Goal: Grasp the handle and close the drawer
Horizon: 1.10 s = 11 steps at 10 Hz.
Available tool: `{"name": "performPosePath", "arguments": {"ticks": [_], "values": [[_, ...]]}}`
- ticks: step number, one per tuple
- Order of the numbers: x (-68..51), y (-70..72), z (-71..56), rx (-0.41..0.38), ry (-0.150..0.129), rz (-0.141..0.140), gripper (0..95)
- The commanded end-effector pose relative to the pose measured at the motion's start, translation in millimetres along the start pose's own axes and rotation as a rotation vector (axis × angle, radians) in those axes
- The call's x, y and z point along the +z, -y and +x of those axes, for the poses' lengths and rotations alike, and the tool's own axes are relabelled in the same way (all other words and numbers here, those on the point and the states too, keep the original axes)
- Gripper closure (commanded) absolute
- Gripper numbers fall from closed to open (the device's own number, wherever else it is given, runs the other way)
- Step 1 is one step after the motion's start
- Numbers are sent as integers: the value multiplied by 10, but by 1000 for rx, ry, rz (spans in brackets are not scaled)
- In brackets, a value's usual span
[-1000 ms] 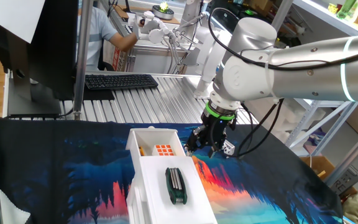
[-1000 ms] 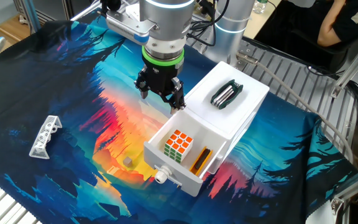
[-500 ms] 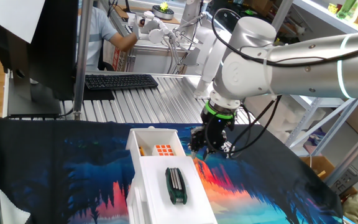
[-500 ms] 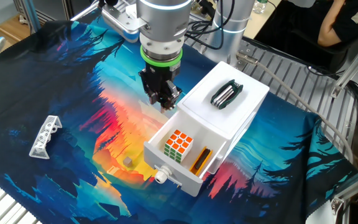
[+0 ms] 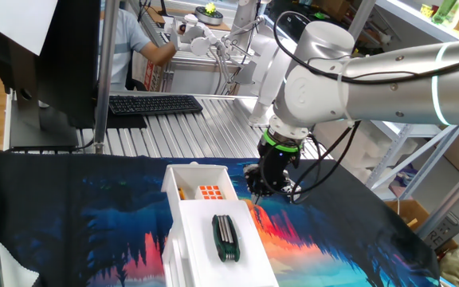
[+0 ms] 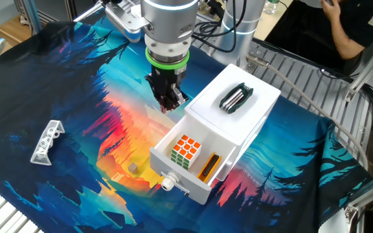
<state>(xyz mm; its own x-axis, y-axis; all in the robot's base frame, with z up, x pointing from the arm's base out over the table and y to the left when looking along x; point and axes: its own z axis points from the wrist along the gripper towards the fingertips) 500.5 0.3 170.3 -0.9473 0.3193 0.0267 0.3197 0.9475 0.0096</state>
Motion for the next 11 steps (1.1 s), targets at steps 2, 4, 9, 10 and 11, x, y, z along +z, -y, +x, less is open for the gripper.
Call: {"name": "performPosePath", "arguments": {"ticks": [2, 4, 9, 10, 11], "values": [[-10, 6, 6, -27, 6, -2, 950], [-58, -37, -8, -27, -2, 0, 950], [-339, -261, -148, 6, -27, 8, 950], [-382, -290, -176, 13, -27, 7, 950], [-388, -295, -180, 14, -27, 7, 950]]}}
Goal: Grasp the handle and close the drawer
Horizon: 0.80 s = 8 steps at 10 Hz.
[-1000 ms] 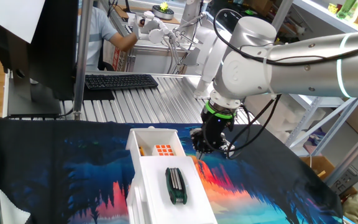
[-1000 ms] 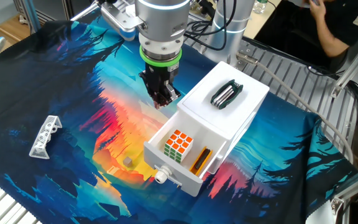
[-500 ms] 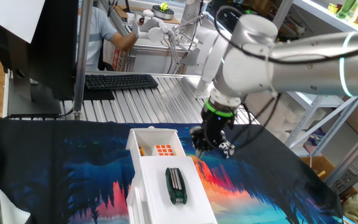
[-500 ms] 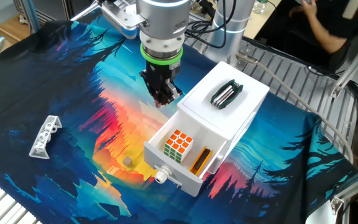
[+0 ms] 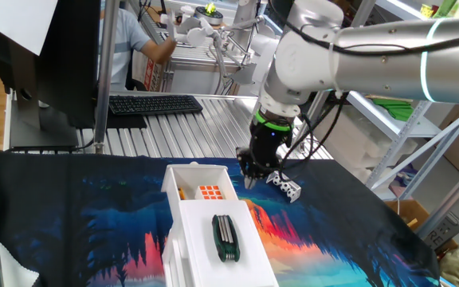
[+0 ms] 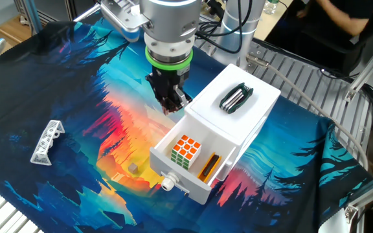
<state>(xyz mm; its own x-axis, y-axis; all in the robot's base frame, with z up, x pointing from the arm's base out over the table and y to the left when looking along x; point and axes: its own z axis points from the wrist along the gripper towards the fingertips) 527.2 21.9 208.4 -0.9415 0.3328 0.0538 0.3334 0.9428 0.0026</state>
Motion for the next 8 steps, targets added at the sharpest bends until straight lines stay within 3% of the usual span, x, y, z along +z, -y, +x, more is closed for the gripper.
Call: {"name": "performPosePath", "arguments": {"ticks": [1, 5, 8], "values": [[-69, -74, -70, 13, -1, 1, 950], [-94, -319, -215, 75, -9, -14, 950], [-128, -451, -360, 98, -14, -8, 950]]}}
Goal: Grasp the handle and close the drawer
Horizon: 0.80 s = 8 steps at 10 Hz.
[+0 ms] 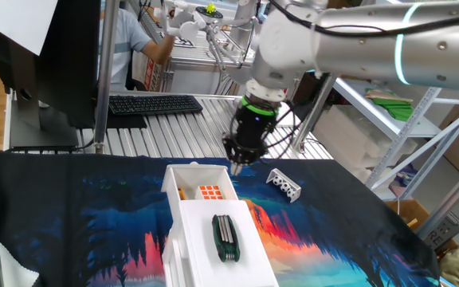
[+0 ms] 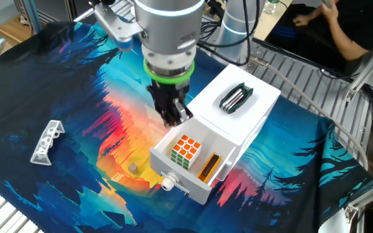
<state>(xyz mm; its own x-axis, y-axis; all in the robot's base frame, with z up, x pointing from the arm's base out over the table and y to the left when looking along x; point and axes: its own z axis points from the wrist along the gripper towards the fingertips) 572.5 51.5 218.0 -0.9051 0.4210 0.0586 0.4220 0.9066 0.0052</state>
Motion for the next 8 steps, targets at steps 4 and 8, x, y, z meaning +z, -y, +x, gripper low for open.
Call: {"name": "performPosePath", "arguments": {"ticks": [4, 8], "values": [[6, -113, -169, 20, -13, 1, 950], [67, -198, -194, 62, -14, 1, 950]]}}
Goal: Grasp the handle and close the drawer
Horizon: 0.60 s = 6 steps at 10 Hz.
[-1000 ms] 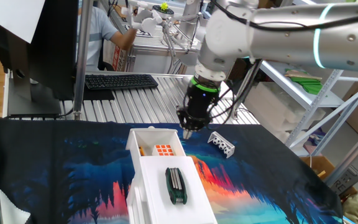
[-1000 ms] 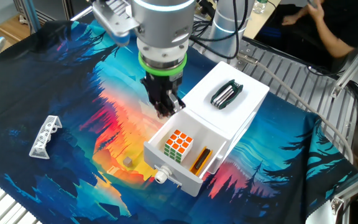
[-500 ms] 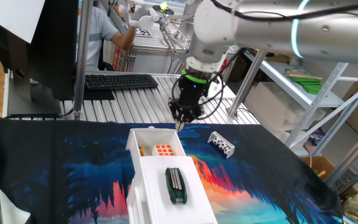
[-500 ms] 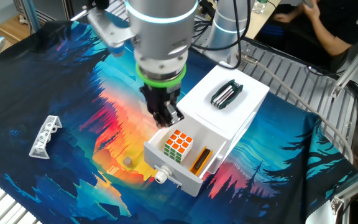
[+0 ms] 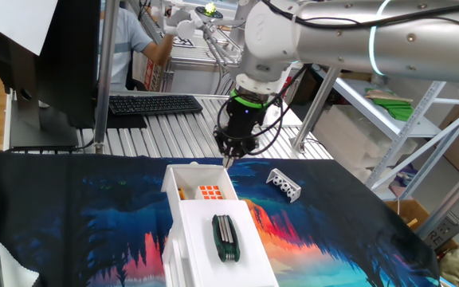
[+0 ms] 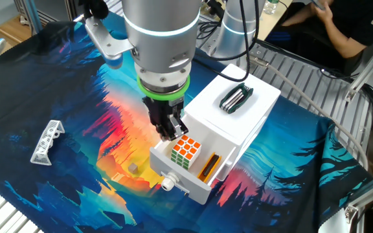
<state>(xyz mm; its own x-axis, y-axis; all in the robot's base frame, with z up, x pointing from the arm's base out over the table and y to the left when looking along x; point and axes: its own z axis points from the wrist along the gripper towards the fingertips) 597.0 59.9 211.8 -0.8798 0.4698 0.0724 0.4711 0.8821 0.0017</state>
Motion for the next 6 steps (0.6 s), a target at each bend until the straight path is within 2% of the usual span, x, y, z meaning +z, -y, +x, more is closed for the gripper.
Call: {"name": "performPosePath", "arguments": {"ticks": [1, 4, 6], "values": [[39, -46, 12, 15, 2, 4, 950], [46, -53, 15, 11, 4, 8, 950], [46, -53, 15, 11, 1, 25, 950]]}}
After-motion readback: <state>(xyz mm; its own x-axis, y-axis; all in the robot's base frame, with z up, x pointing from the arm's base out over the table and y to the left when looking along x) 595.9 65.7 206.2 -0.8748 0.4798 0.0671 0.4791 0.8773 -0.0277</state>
